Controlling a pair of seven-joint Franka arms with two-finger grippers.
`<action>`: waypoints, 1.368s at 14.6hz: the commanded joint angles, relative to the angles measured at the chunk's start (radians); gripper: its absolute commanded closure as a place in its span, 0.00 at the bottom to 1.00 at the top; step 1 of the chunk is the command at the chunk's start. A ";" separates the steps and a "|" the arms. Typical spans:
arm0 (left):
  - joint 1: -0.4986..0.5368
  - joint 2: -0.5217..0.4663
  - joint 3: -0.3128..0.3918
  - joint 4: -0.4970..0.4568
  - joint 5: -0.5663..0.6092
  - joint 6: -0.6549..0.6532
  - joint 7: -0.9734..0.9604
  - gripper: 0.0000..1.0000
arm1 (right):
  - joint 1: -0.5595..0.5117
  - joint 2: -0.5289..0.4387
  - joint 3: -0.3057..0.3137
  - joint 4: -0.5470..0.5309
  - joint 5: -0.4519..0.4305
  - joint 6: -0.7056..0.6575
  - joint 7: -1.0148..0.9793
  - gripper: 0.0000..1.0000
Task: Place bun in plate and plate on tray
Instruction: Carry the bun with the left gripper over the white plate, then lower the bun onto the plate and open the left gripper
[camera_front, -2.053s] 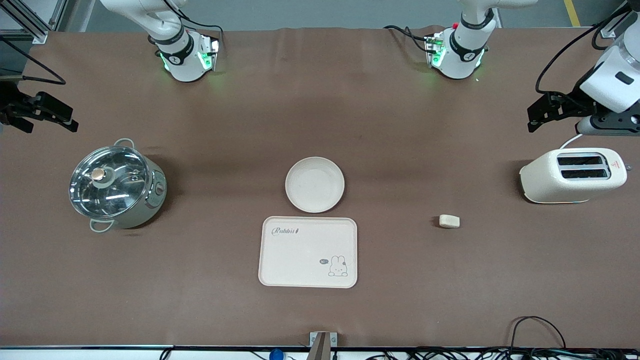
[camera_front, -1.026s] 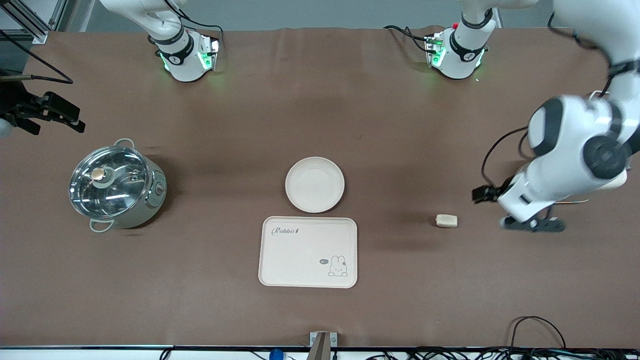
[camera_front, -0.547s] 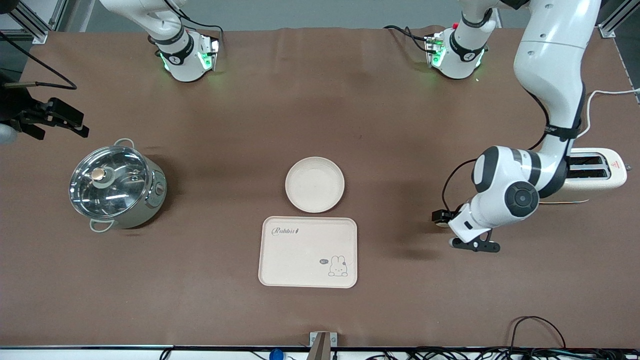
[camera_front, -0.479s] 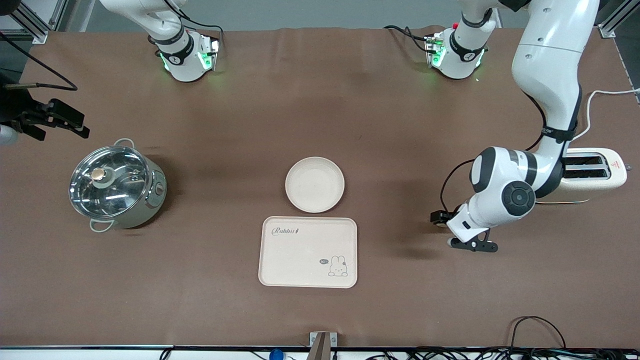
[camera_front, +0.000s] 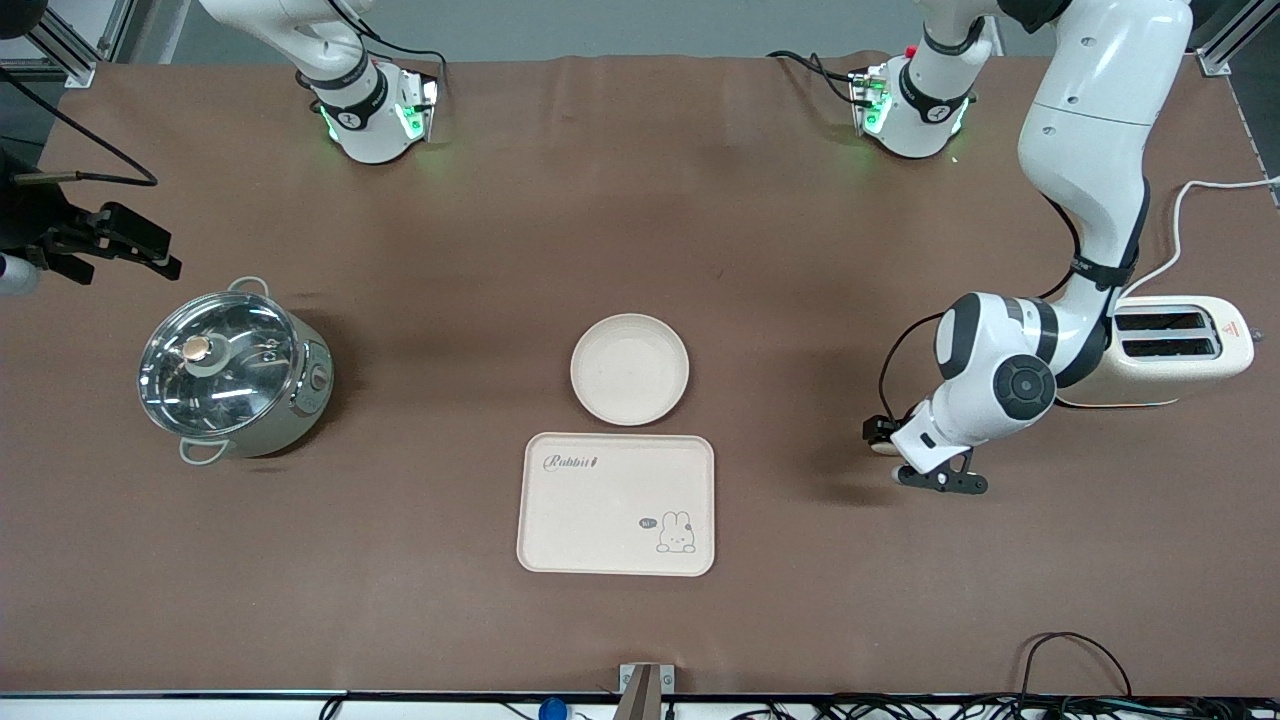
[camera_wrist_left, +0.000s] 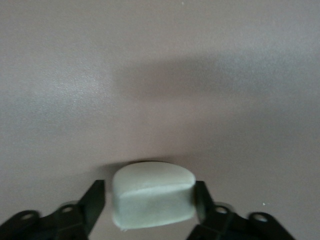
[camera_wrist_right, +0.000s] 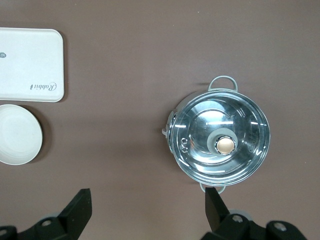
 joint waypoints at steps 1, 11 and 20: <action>0.001 -0.019 -0.009 -0.030 -0.038 0.015 0.025 0.76 | -0.001 -0.004 -0.002 -0.003 0.014 0.005 -0.007 0.00; -0.080 -0.126 -0.305 0.145 -0.046 -0.269 -0.636 0.87 | -0.004 -0.004 -0.004 -0.002 0.014 0.004 -0.008 0.00; -0.335 0.039 -0.300 0.143 0.043 -0.028 -0.972 0.76 | 0.017 0.025 -0.002 -0.003 0.017 0.007 -0.005 0.00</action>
